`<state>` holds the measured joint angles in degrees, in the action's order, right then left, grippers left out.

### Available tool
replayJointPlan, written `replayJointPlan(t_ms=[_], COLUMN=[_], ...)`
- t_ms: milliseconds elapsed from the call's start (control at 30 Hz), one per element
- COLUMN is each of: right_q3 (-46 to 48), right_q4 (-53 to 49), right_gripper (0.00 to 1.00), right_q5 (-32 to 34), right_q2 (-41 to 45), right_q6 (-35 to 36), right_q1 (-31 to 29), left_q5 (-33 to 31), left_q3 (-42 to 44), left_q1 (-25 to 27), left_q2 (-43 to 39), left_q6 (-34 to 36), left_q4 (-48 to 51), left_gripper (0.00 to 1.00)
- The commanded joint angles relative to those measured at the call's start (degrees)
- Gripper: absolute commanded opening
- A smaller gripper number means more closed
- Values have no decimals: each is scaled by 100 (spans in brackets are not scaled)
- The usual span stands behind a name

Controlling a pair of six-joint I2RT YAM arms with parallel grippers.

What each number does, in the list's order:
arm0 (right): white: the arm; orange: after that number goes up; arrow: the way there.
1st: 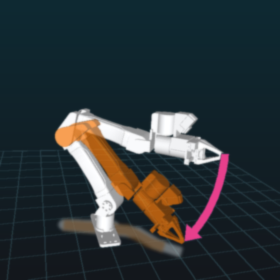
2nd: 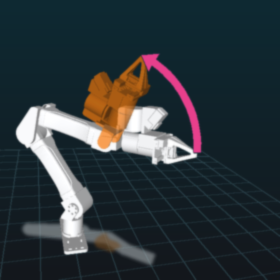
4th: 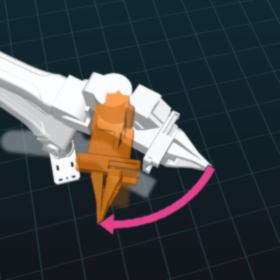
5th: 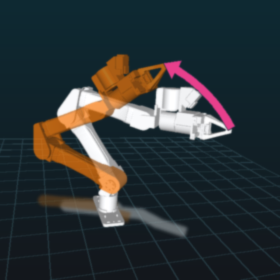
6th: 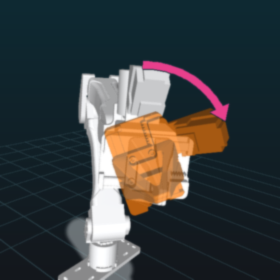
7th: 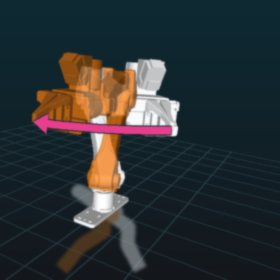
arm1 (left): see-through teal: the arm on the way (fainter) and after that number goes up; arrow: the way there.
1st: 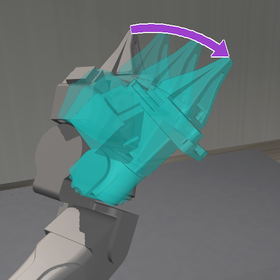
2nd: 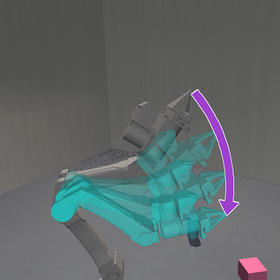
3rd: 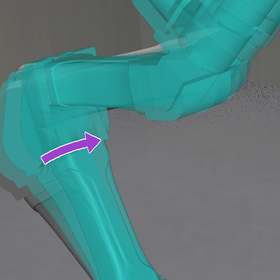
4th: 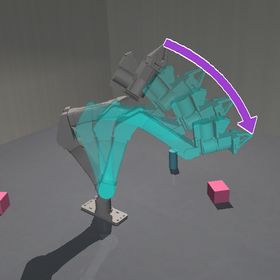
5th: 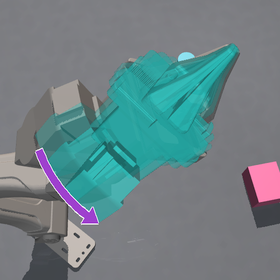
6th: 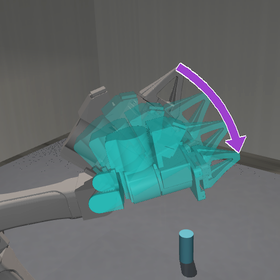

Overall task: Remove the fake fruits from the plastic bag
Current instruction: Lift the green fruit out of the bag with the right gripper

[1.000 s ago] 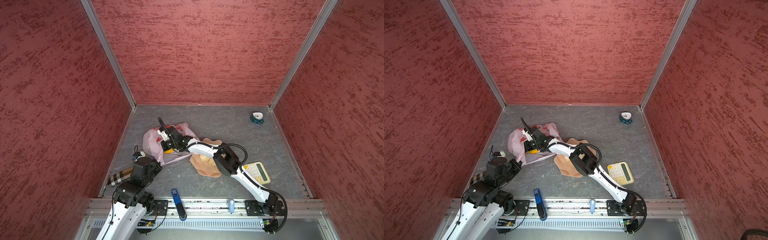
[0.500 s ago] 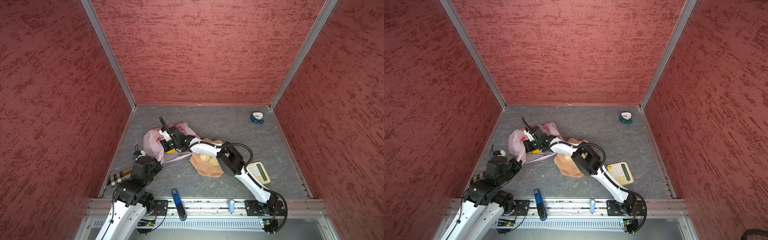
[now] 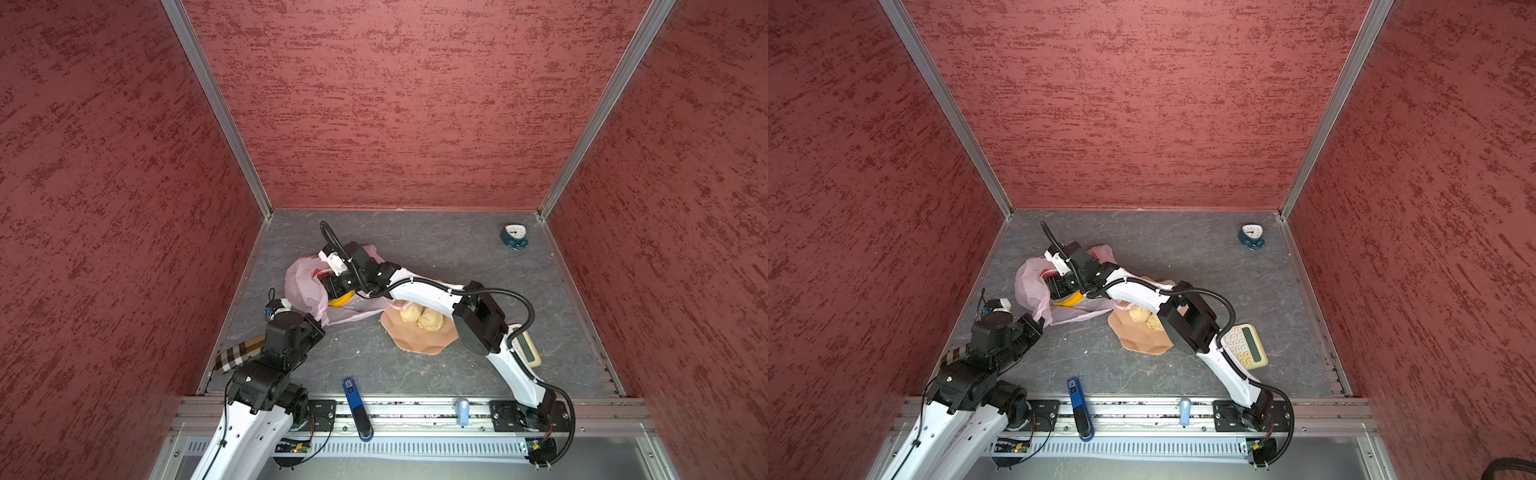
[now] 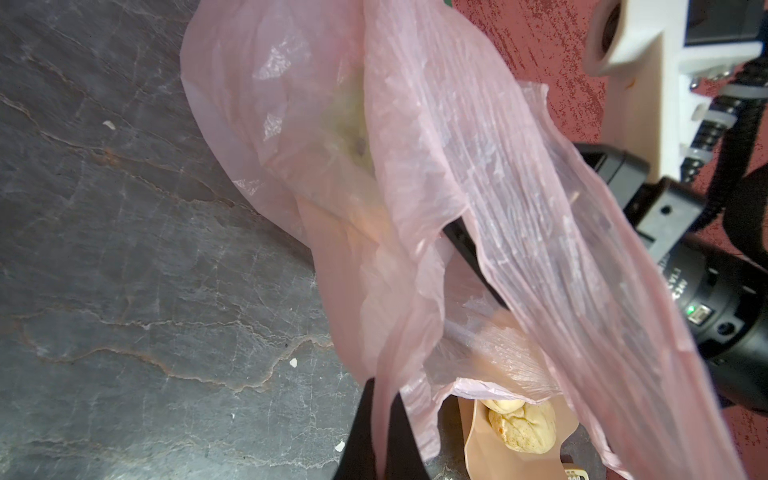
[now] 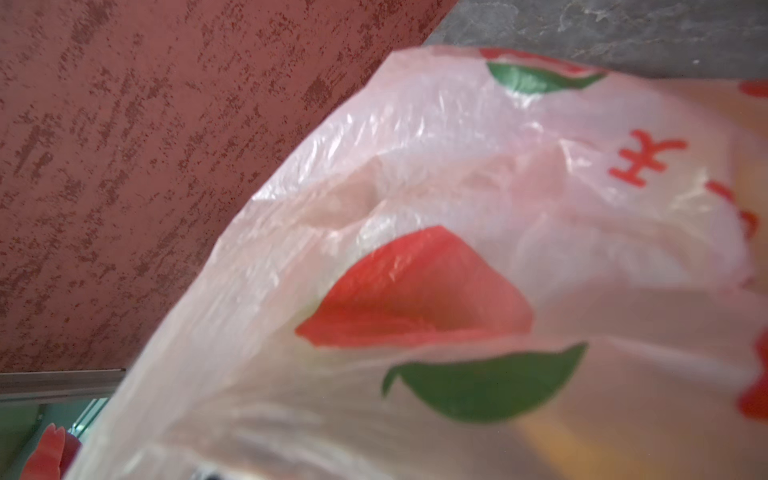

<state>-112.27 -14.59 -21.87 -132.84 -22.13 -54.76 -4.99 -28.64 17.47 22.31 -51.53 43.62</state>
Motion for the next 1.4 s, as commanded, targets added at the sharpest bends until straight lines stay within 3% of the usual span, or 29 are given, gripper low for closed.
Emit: replayJointPlan(t_ms=[0,333,933,1367], right_q3=[308,1347,1746,2947], right_q4=[-508,-1005,-2217,-2407], right_gripper=[35,34,33,33], right_q5=[136,573,1150,2222], right_q2=[457,1608,3447,5087], right_q6=[460,919,1265,1003], right_q1=[-34,-17,241,1223], left_q5=[-29,146,373,385], left_q3=[-169,-147,15,25], left_q1=[-1,-9,-40,-51], left_q2=[94,551,844,854], left_q6=[192,316,386,423], left_q4=[-344,-880,-1468,-1479], left_gripper=[6,6,6,6])
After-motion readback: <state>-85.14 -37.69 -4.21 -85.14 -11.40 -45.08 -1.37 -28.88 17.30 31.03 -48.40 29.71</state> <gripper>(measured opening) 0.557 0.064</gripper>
